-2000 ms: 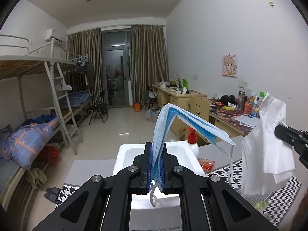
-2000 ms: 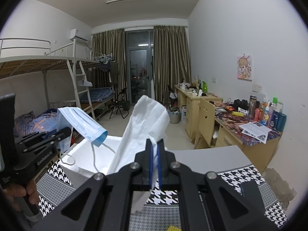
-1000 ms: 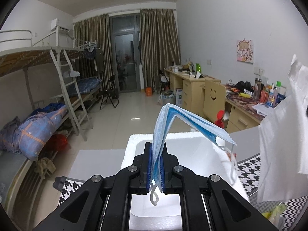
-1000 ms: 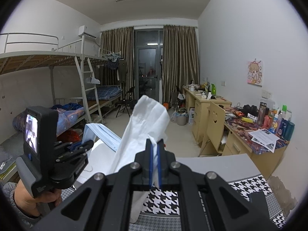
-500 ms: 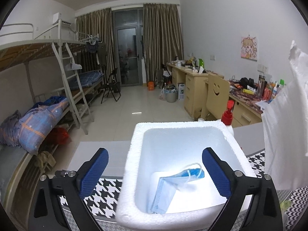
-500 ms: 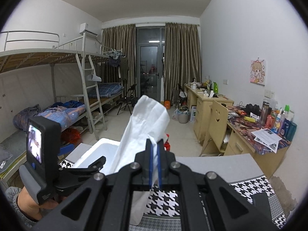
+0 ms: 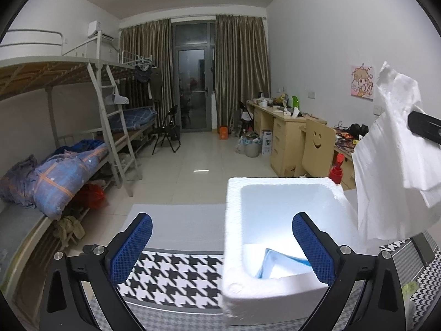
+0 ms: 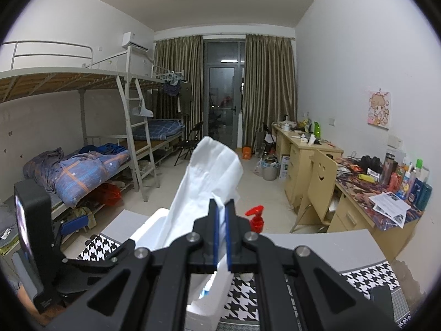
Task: Organize soft objects
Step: 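Lower the white tissue into the foam box and open the right tool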
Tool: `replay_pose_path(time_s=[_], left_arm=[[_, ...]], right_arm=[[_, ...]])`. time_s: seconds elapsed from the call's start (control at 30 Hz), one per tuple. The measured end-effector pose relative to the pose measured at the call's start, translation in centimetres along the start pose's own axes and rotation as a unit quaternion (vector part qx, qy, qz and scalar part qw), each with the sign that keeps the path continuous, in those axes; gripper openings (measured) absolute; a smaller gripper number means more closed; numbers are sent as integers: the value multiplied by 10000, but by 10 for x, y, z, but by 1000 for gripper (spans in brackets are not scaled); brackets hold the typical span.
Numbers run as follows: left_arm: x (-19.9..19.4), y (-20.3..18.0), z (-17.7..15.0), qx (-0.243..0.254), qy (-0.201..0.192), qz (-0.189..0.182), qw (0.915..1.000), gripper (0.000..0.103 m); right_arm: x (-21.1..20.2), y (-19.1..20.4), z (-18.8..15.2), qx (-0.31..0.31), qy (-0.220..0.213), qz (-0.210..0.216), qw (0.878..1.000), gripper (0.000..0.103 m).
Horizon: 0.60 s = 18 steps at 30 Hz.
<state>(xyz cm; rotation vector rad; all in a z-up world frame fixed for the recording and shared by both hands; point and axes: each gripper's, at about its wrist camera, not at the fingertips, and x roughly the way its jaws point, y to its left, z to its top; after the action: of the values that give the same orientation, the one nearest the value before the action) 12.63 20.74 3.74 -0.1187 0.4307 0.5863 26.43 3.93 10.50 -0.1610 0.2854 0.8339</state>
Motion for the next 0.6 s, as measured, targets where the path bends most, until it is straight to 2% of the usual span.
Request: replay_pose_path(time_s=[0.6], left_arm=[[-16,40,-18,-374,-85,262,9989,102]], right_arm=[[43,22,-7,-51,470,283,9985,6]])
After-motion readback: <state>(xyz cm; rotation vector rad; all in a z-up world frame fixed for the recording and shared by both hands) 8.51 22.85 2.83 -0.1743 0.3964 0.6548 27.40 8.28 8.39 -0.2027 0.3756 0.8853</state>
